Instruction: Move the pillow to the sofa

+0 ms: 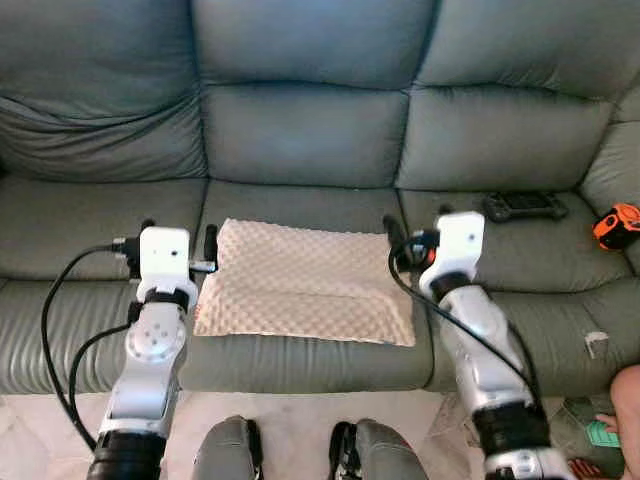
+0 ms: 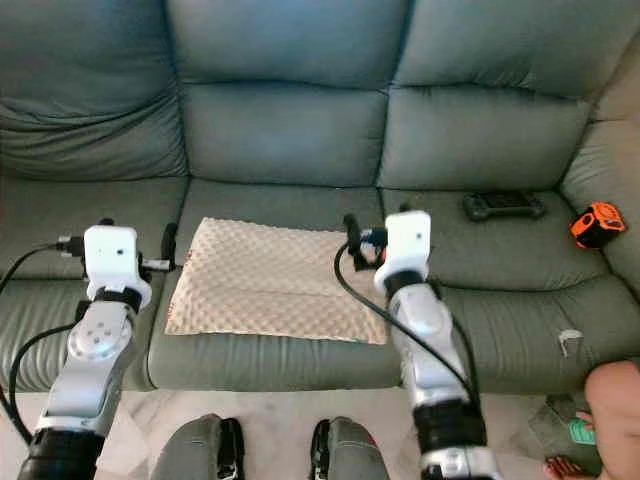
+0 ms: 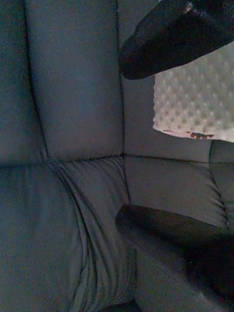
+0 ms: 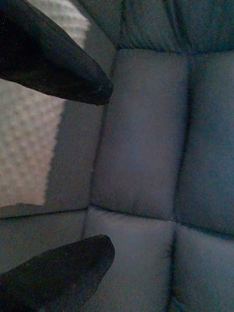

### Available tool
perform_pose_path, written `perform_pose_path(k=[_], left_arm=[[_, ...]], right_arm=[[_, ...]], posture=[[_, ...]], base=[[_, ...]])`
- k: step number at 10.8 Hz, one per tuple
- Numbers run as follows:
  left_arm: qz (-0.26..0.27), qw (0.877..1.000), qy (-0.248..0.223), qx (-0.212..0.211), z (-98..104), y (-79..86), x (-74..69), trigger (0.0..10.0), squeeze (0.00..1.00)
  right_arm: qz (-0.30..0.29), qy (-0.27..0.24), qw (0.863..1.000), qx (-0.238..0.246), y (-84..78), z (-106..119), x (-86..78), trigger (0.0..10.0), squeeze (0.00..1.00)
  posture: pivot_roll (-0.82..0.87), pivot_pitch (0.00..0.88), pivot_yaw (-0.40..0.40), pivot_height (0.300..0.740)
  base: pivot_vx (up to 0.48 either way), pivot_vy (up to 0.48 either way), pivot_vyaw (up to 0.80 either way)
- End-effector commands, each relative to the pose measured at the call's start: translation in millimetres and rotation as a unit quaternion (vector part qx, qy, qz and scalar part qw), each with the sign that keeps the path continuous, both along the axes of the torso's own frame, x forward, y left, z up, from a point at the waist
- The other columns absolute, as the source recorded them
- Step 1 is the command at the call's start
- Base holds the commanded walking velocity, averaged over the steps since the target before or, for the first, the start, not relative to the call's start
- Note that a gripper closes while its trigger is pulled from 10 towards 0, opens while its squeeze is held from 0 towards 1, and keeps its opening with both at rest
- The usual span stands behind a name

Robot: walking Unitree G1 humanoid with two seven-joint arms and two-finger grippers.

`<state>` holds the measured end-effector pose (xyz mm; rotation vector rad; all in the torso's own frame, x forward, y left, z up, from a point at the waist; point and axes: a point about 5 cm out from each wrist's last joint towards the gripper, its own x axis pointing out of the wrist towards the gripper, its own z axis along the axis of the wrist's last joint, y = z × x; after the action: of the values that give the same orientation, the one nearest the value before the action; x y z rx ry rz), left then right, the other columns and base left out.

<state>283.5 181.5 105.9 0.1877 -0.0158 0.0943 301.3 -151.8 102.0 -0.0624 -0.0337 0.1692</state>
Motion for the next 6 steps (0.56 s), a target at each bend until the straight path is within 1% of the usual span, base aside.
perform_pose_path(k=[1, 2, 3, 6], left_arm=[[0.0, 1.0, 0.015, 0.003, -5.5, 0.2, -1.0, 10.0, 0.0], [0.005, 1.0, 0.013, -0.002, -4.0, -1.1, 1.6, 10.0, 0.0], [0.008, 1.0, 0.015, -0.008, -3.5, -2.3, 3.0, 10.0, 0.0], [0.002, 1.0, 0.022, -0.008, -6.4, -3.8, 1.5, 10.0, 0.0]], right_arm=[[0.009, -0.005, 1.0, -0.025, -0.8, 0.6, -4.1, 10.0, 0.0], [0.025, -0.009, 0.999, -0.036, 2.5, 1.0, -7.0, 10.0, 0.0], [0.027, -0.009, 0.999, -0.033, 2.4, 1.5, -7.3, 10.0, 0.0], [0.035, -0.006, 0.999, -0.038, 3.9, 1.2, -6.3, 10.0, 0.0]], posture=[[-0.02, 0.173, -0.056, 0.74], [-0.03, 0.172, -0.059, 0.74], [-0.03, 0.17, -0.06, 0.74], [-0.02, 0.159, -0.065, 0.74]], base=[[0.0, 0.0, 0.8], [0.0, 0.0, 0.8], [0.0, 0.0, 0.8], [0.0, 0.0, 0.8]])
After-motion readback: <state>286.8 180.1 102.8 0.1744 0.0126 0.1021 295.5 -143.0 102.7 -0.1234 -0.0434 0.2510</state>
